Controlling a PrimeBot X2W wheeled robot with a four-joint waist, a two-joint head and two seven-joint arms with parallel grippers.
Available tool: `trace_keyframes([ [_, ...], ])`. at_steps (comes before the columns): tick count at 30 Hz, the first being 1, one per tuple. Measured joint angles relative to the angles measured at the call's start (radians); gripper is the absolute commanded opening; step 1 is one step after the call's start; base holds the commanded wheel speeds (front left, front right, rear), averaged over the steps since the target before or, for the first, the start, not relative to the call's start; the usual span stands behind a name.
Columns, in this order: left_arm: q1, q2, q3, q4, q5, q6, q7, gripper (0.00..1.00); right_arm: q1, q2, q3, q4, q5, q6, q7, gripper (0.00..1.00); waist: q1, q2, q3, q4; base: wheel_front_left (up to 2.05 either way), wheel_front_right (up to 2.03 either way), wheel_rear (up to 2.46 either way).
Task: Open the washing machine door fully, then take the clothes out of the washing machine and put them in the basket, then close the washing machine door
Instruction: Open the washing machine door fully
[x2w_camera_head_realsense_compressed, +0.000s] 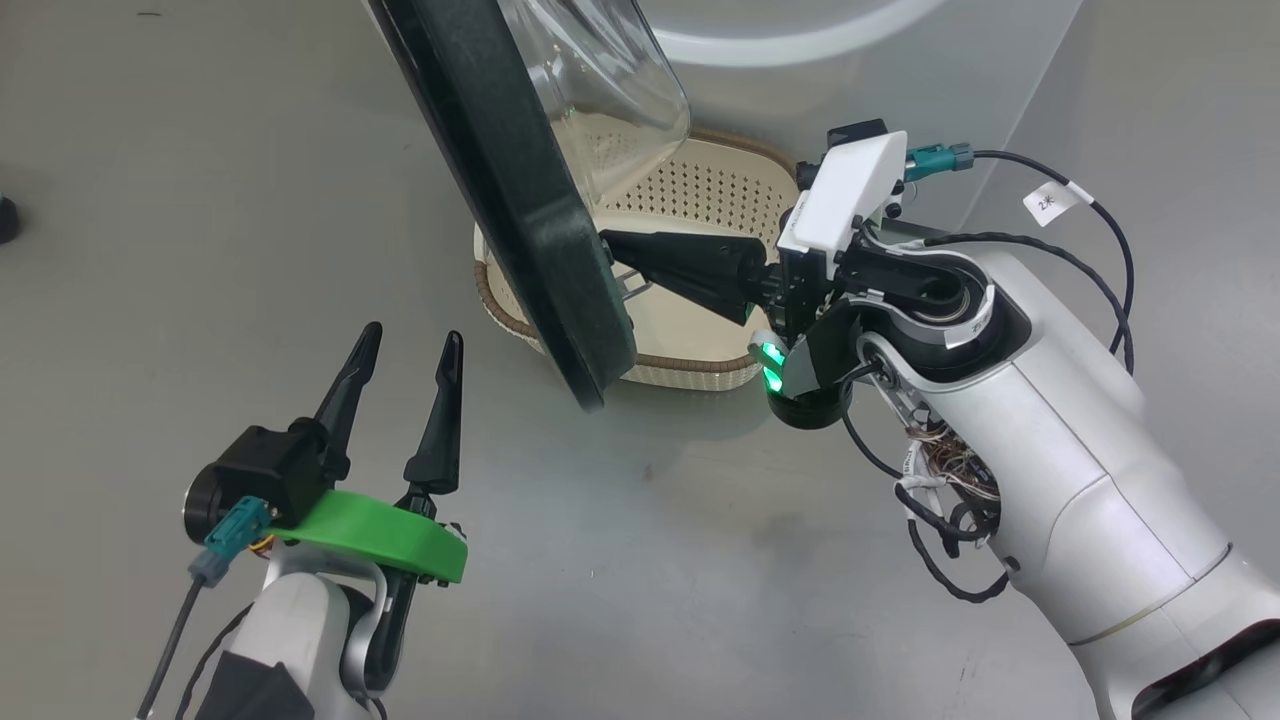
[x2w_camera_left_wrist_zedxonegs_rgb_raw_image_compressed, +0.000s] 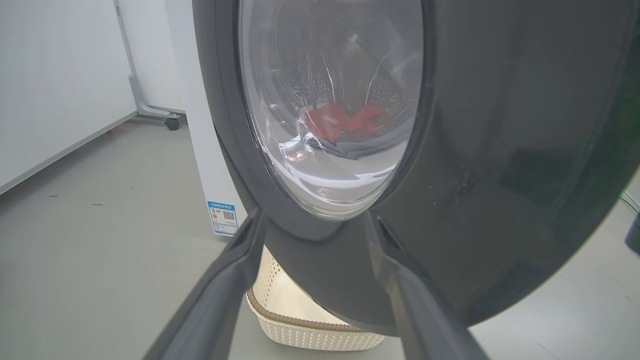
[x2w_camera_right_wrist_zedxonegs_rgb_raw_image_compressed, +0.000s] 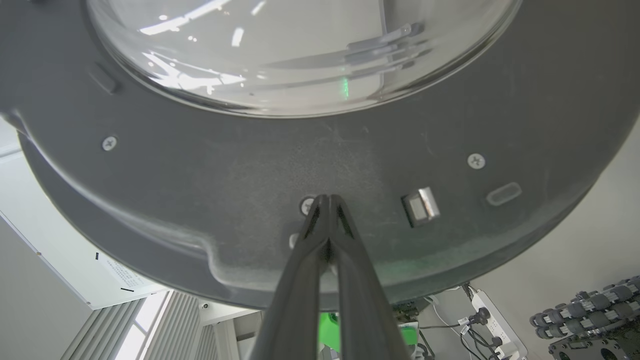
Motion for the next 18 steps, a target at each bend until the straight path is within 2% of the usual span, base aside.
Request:
trace_keyframes([
  [11,0.005,0.0,0.004,-0.005,0.0,0.002,0.0,1.0,0.0,0.002,0.061,-0.014,0.026,0.0,-0.049,0.0,0.0,0.0,0.001,0.002,0.0,0.0,0.0],
  [18,0.012,0.0,0.03,-0.005,0.0,0.01,0.0,1.0,0.0,0.005,0.036,0.027,0.002,0.005,-0.107,0.0,0.0,0.0,-0.015,-0.02,0.0,0.0,0.0],
])
